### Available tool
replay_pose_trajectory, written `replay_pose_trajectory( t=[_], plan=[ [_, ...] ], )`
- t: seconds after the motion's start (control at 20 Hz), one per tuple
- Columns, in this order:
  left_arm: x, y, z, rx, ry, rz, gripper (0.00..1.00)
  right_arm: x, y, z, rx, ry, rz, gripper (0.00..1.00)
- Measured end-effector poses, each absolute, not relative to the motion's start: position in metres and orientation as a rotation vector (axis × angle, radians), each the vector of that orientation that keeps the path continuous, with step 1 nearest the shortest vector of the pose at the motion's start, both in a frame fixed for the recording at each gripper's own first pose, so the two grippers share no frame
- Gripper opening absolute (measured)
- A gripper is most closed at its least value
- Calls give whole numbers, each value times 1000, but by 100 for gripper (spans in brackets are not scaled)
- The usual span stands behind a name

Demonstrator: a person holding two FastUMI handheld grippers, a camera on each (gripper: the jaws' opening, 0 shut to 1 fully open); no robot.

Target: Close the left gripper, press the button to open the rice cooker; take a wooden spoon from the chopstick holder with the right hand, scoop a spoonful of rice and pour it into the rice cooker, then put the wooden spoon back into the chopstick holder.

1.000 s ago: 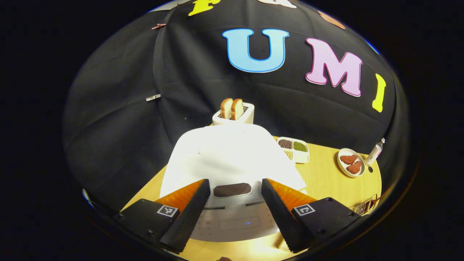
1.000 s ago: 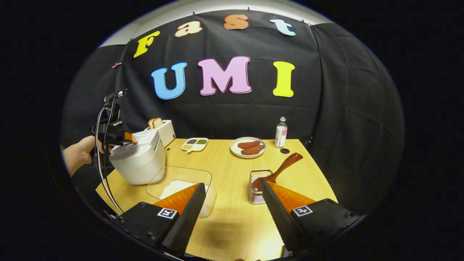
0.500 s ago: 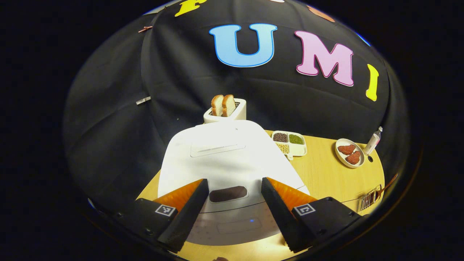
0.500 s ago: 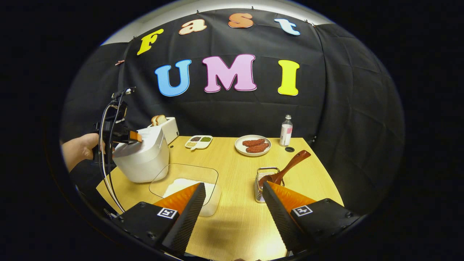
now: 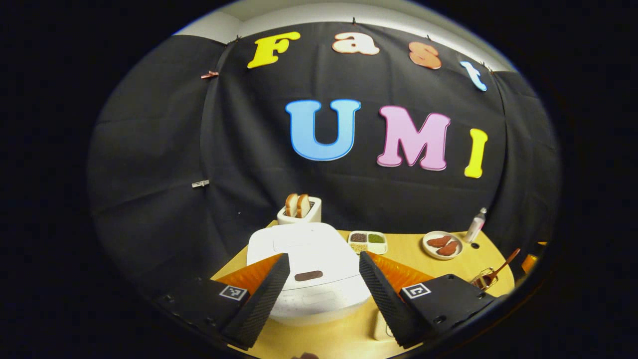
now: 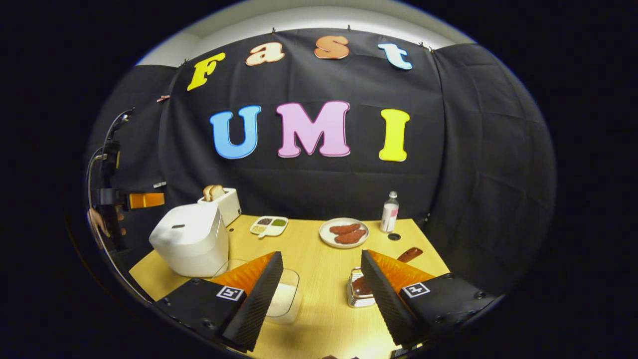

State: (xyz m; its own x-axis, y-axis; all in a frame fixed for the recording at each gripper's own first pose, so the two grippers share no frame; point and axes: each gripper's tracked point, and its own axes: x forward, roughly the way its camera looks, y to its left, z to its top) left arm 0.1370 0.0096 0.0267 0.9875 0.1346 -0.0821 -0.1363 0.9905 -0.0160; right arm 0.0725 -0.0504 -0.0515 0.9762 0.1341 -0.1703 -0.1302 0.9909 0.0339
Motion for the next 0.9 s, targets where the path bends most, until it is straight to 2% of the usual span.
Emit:
replay_pose_trajectory(
  t=[0.35,0.6,0.9],
  plan=[
    [50,0,53,-50,21,47,97,40,-31,20,8,53,98,99],
    [35,20,55,-43,1,52,96,9,-29,21,-31,68,14,99],
    [37,23,49,-31,13,-3,95,0,-25,22,28,82,-33,99]
  ],
)
